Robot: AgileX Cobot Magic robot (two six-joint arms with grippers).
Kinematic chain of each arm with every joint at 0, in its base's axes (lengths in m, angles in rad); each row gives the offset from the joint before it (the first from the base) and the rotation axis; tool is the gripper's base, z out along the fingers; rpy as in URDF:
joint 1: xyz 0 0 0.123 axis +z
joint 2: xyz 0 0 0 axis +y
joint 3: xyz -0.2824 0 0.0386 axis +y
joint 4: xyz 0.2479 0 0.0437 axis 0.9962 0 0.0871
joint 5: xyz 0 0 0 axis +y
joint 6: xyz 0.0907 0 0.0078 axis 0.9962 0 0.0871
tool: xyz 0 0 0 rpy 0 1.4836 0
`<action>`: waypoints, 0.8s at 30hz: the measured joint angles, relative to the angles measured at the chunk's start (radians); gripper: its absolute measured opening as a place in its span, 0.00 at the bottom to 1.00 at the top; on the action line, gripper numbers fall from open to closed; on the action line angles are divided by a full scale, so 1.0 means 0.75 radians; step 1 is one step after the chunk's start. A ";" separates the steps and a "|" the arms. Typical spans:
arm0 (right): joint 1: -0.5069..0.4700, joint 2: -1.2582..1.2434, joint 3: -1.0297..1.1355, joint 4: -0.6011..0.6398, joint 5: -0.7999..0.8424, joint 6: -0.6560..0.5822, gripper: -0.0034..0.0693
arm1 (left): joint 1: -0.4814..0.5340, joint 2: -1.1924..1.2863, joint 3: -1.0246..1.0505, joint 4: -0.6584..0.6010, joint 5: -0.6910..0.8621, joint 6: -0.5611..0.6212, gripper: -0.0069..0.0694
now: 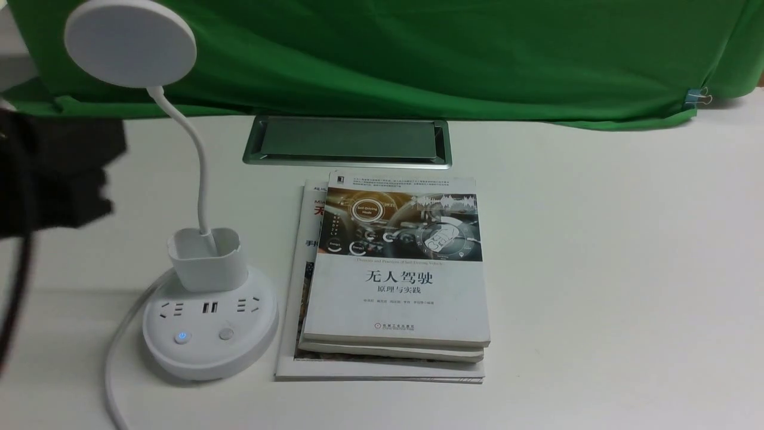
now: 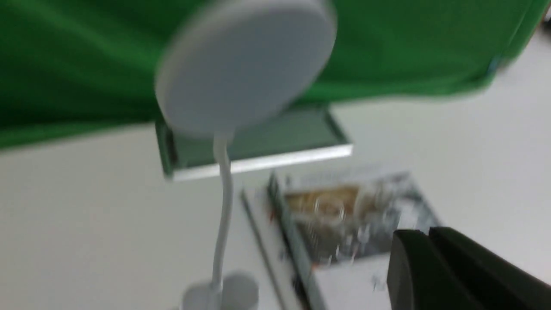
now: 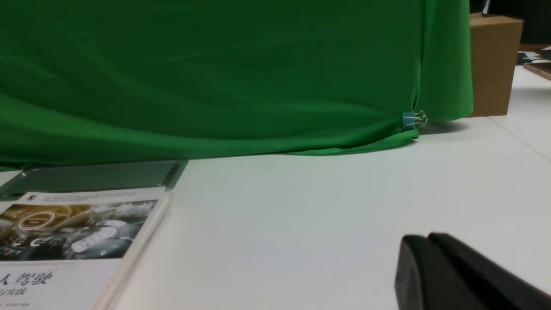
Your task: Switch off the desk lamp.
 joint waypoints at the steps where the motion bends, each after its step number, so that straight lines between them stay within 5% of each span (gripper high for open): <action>1: 0.000 0.000 0.000 0.000 0.000 0.000 0.10 | 0.000 -0.016 0.017 -0.005 -0.037 0.003 0.11; 7: 0.000 0.000 0.000 0.000 0.001 0.000 0.10 | 0.013 -0.206 0.221 0.039 -0.194 0.029 0.11; 14: 0.000 0.000 0.000 0.000 0.001 0.000 0.10 | 0.175 -0.606 0.699 0.080 -0.444 0.034 0.11; 24: 0.000 0.000 0.000 0.000 0.001 0.000 0.10 | 0.325 -0.966 1.101 0.103 -0.428 0.034 0.11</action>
